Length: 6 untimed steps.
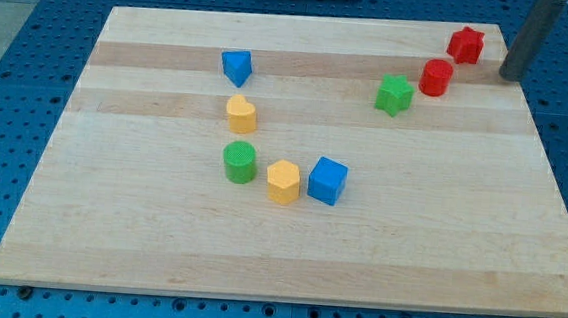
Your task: Move the red star to the top of the red circle
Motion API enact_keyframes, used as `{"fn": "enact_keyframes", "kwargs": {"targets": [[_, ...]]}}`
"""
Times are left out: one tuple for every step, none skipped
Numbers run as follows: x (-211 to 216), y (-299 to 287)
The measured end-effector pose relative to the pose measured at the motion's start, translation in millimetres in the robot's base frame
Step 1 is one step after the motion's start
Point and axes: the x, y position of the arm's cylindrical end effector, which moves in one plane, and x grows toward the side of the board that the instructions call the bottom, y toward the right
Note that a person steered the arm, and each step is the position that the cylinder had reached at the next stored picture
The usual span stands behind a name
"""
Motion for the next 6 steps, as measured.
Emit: {"fn": "enact_keyframes", "kwargs": {"targets": [[-15.3,-24.7],[-36.6,-52.2],[-55.7,-78.4],[-72.2,-97.8],[-69.1,-93.8],[-37.8,-64.4]]}}
